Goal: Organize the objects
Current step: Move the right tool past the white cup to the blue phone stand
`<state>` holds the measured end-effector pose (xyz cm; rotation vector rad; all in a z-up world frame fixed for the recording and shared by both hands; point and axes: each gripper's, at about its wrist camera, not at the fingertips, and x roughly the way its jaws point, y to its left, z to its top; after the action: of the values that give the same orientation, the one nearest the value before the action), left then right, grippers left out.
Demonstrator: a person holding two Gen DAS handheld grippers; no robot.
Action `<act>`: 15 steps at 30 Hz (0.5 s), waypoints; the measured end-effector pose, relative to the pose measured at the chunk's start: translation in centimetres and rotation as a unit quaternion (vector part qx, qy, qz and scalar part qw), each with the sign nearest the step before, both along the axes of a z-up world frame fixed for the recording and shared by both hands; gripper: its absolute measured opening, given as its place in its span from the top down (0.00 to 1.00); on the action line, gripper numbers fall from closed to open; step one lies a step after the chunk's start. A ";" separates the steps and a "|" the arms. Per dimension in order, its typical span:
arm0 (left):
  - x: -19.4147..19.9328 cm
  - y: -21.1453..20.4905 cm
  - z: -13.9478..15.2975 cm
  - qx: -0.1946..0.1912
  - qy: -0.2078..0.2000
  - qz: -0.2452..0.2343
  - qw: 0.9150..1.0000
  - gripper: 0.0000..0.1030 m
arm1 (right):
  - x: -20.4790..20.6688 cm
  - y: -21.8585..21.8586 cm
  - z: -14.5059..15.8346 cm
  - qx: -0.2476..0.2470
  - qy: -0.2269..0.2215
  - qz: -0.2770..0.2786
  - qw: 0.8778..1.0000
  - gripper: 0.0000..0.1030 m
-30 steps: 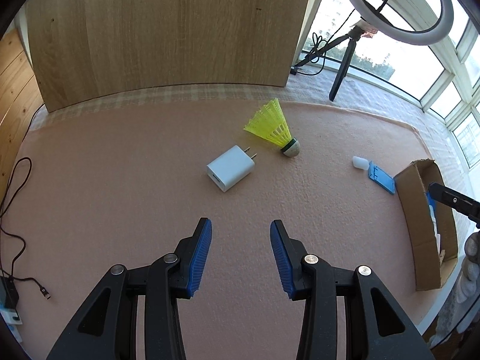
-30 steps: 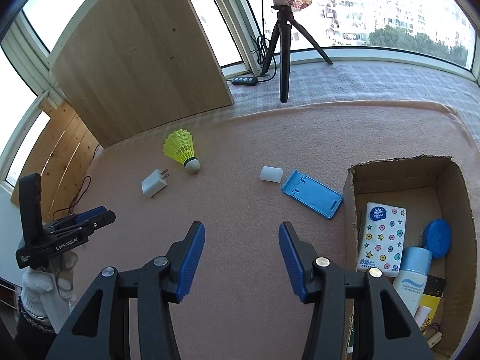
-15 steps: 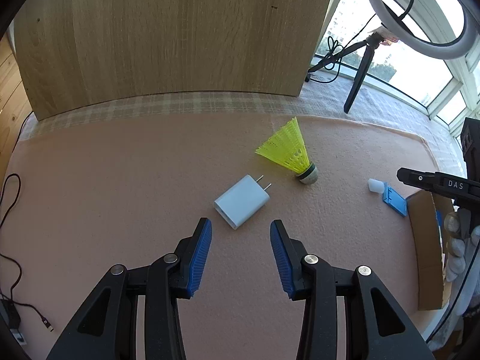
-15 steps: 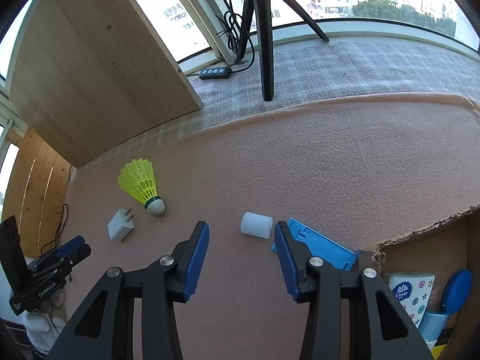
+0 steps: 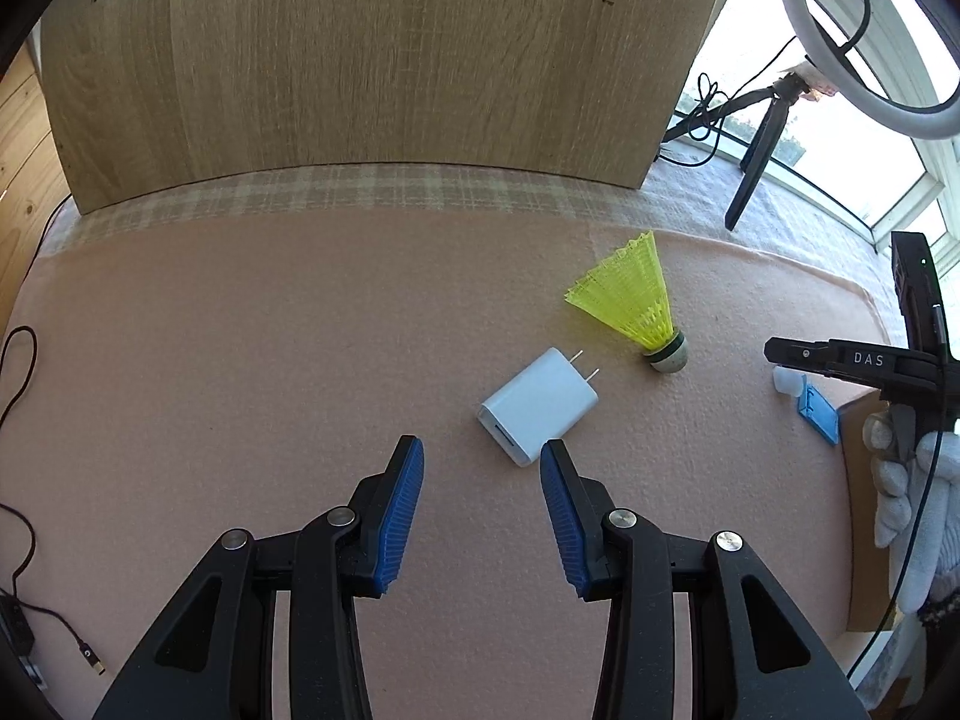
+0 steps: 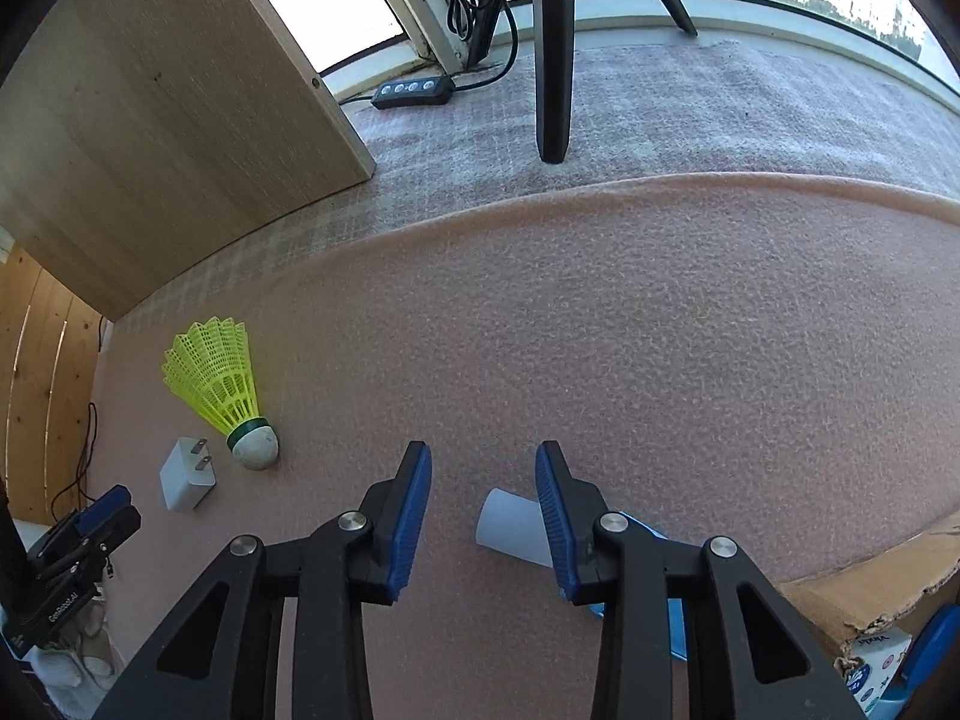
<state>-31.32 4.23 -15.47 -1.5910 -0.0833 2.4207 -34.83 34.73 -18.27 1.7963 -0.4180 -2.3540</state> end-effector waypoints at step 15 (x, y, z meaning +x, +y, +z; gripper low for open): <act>-0.1 0.4 -0.3 0.007 -0.003 -0.010 1.000 0.58 | 1.3 -0.1 -0.1 -0.011 -0.025 -0.001 1.000 0.69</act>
<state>-31.42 4.66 -15.73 -1.5867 -0.0838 2.3946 -33.48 34.61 -18.33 1.8495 -0.4497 -2.3001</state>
